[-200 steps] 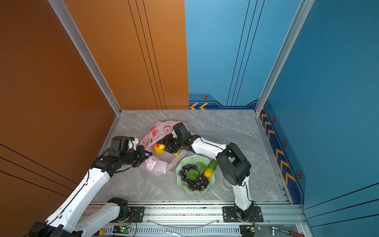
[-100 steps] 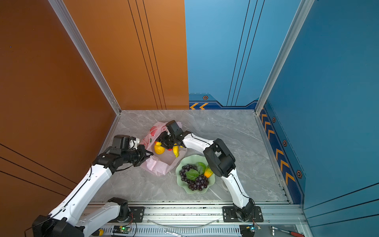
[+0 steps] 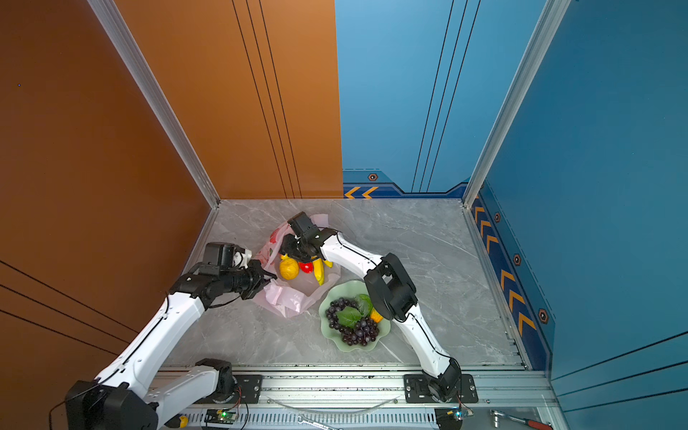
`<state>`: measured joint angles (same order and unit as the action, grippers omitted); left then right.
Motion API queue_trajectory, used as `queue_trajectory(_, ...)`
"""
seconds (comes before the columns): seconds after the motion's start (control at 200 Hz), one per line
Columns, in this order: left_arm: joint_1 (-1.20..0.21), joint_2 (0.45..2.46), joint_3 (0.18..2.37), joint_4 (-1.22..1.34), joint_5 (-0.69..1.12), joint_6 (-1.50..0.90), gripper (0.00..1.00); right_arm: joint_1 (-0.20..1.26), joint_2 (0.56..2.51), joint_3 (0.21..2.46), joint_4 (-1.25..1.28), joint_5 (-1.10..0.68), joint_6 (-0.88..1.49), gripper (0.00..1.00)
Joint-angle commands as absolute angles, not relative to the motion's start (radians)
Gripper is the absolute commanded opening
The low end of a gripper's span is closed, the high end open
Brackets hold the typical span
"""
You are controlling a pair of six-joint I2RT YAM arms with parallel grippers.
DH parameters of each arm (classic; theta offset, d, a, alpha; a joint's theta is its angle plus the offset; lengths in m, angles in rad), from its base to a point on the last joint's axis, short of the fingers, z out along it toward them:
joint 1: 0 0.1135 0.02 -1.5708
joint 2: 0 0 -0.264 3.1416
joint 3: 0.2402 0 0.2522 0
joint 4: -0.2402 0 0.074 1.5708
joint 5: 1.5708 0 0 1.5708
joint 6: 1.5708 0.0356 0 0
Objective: Place the fruits into the plastic bag
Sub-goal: Place the fruit in the plastic bag.
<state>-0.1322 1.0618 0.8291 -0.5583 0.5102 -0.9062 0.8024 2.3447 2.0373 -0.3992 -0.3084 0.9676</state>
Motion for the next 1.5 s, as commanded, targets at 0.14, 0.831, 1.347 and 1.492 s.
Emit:
queue_trajectory(0.14,-0.118,1.066,0.852,-0.541,0.532,-0.892,0.00,0.810,2.361,2.066,-0.489,-0.276,0.897,0.64)
queue_trajectory(0.831,-0.113,1.022,0.809,-0.513,0.520,-0.913,0.00,0.858,2.119,2.000,-0.624,-0.203,0.734,1.00)
queue_trajectory(1.347,-0.104,0.955,0.746,-0.483,0.529,-0.948,0.00,0.918,1.846,1.867,-0.729,0.145,0.510,1.00)
queue_trajectory(1.492,-0.098,0.938,0.738,-0.486,0.531,-0.948,0.00,0.884,1.780,1.836,-0.730,0.153,0.522,1.00)
